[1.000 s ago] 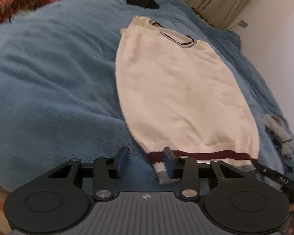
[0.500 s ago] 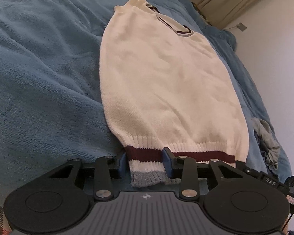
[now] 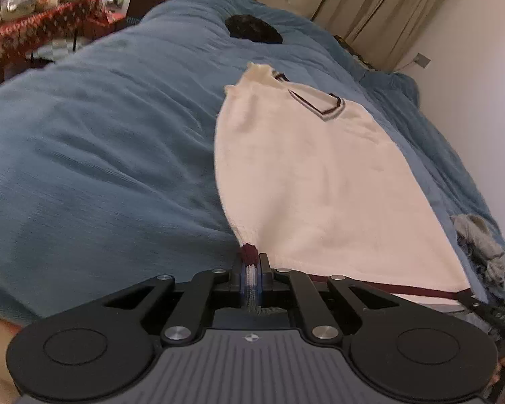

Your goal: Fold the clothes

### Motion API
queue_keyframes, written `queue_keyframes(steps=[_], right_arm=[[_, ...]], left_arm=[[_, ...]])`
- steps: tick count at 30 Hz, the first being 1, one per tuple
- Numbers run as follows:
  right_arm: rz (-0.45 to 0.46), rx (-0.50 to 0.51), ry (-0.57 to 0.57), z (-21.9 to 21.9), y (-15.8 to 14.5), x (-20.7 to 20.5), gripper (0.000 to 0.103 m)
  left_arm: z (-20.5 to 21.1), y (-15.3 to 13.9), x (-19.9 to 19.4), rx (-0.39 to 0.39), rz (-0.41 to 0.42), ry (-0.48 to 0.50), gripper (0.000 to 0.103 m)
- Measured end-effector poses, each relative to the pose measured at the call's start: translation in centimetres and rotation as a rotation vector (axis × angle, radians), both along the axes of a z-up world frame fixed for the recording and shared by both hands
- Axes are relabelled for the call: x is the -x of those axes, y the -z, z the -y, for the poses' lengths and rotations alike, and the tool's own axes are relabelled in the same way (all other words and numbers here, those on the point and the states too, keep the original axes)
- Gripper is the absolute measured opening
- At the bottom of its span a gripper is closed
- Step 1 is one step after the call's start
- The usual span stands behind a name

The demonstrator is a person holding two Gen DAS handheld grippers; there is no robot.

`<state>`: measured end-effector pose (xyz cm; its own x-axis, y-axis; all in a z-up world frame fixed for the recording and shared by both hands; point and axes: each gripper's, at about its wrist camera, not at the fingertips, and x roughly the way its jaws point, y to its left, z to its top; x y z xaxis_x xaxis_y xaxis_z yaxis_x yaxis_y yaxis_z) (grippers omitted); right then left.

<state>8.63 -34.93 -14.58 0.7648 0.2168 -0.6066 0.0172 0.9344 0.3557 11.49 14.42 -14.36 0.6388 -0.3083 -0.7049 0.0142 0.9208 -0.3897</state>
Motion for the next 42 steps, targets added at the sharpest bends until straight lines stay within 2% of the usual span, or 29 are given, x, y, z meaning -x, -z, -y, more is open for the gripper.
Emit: queue_keyframes(steps=[3,6,9,15,21,23,26,30,32,38,42], right_arm=[[-0.018,0.036,-0.019,-0.3,0.5,0.7,0.006],[-0.070,0.043,-0.016,-0.4,2.7,0.5,0.006],[-0.090,0.064,-0.018,-0.8,3.7,0.3,0.006],[-0.078,0.085,-0.035,-0.5,1.7,0.9,0.006],[-0.113,0.101,-0.044,-0.5,3.5,1.0,0.008],[-0.115,0.112,-0.054,-0.5,3.5,0.8,0.011],[-0.114,0.107,-0.062,0.0,3.1,0.9,0.026],[-0.123,0.106,-0.058,0.8,2.4,2.0,0.030],[-0.125,0.109,-0.054,1.1,2.0,2.8,0.031],[-0.106,0.141,-0.046,2.2,-0.3,3.9,0.031],[-0.067,0.160,-0.064,2.7,-2.4,2.0,0.031]], left_arm=[[0.1,1.0,0.6,-0.050,-0.023,0.029,0.007],[1.2,4.0,0.3,-0.119,-0.077,0.043,0.007],[1.9,4.6,0.2,-0.168,-0.071,0.040,0.007],[1.5,1.9,1.1,-0.146,-0.043,0.069,0.007],[2.3,4.3,0.6,-0.164,-0.095,0.059,0.009],[2.8,4.1,0.4,-0.189,-0.092,0.068,0.012],[3.1,3.6,0.7,-0.228,-0.075,0.105,0.020],[2.3,3.1,1.5,-0.222,-0.088,0.096,0.037],[1.9,2.7,2.1,-0.221,-0.094,0.087,0.040],[0.2,0.5,3.3,-0.235,-0.083,0.053,0.040],[-0.8,-1.7,1.9,-0.217,-0.036,0.024,0.040]])
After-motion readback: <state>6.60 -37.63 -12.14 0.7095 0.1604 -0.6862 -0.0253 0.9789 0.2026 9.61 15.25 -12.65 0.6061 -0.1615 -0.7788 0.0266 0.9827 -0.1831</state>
